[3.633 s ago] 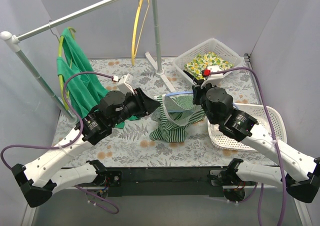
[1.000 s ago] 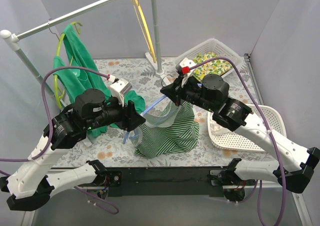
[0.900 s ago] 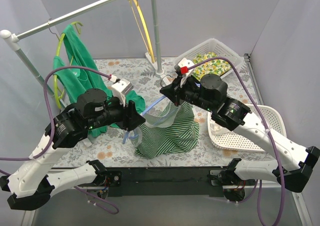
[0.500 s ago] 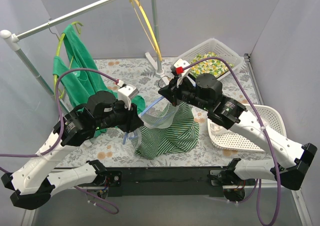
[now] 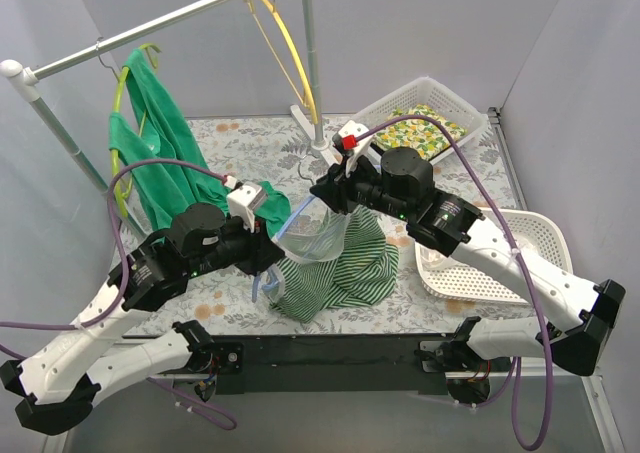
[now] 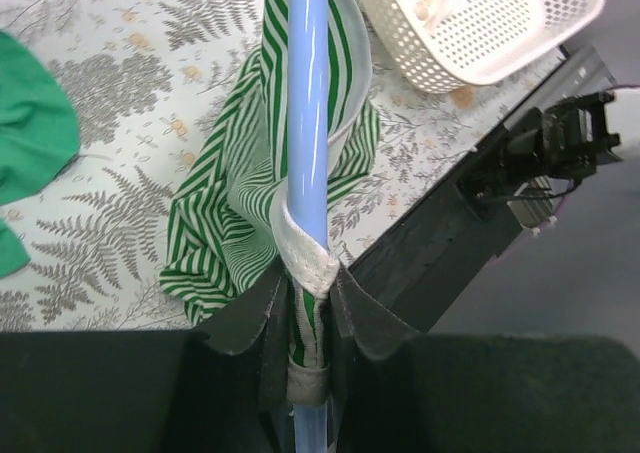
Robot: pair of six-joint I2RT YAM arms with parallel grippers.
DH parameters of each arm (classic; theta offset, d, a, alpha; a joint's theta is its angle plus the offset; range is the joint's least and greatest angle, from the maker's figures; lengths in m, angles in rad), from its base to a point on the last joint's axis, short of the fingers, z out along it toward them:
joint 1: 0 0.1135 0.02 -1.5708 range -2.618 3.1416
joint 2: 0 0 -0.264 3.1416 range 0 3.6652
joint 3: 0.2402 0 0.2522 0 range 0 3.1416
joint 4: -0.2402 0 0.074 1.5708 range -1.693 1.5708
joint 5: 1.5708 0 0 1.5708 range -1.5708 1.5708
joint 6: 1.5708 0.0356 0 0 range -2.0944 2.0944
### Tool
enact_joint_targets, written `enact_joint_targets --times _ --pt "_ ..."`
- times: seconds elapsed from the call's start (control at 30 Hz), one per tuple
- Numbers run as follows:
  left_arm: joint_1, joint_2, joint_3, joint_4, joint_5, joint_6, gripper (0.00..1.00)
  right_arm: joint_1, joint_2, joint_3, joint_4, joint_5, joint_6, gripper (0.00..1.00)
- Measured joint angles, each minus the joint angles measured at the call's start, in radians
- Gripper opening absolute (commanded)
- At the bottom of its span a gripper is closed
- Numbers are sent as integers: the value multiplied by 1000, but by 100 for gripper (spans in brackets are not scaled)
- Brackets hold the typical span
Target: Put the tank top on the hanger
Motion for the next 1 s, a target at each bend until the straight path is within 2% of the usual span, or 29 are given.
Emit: enact_joint_targets --times 0.07,0.2,0.53,0.77,1.0 --pt "5 -26 -27 2 -38 -26 0 0 -3 0 9 -3 4 51" --pt "10 -56 -46 1 -98 -63 0 0 -10 0 16 -7 6 61" --pt "10 -60 -23 -67 -240 -164 0 0 -80 -39 14 48 16 61" --pt "10 -10 128 -187 -373 -248 0 0 -157 -52 12 157 31 61" --pt "10 70 307 -249 -507 -296 0 0 -170 -95 6 189 71 61"
